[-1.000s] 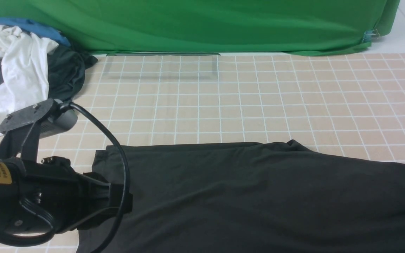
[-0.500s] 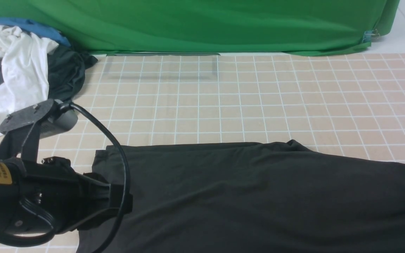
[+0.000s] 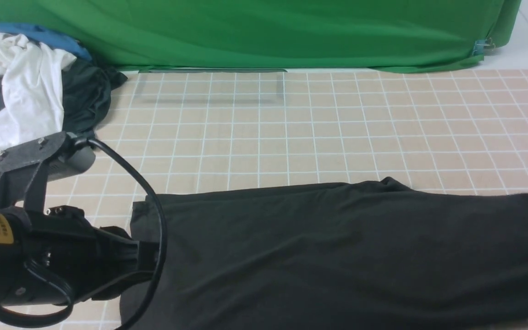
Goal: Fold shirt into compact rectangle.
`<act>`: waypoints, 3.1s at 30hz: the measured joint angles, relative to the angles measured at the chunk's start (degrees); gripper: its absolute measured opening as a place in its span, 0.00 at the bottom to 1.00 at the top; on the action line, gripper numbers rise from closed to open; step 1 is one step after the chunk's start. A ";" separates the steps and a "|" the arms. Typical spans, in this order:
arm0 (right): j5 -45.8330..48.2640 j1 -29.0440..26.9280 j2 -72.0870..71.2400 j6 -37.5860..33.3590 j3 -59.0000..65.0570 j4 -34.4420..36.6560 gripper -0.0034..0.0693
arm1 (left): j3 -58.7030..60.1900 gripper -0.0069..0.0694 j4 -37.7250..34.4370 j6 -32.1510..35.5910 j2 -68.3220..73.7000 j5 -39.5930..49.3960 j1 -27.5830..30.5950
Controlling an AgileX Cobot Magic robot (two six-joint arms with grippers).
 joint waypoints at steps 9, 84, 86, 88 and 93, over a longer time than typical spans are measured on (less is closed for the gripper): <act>7.54 9.92 -5.40 1.43 -6.93 4.20 0.21 | -0.34 0.11 2.70 -2.67 0.00 0.58 0.00; -4.08 60.72 -4.21 2.87 2.08 6.35 0.09 | -11.08 0.11 -0.36 -7.17 19.45 2.81 0.00; -7.65 60.72 -3.61 2.22 5.69 9.18 0.09 | -10.94 0.11 -1.11 -6.21 22.87 2.09 0.00; -10.99 60.72 -2.60 0.91 8.55 12.04 0.09 | -10.04 0.11 -1.76 -5.64 26.15 0.47 -0.21; -15.26 60.72 0.43 -0.58 12.37 14.94 0.09 | -5.60 0.11 -1.96 -4.98 31.70 -4.58 -1.04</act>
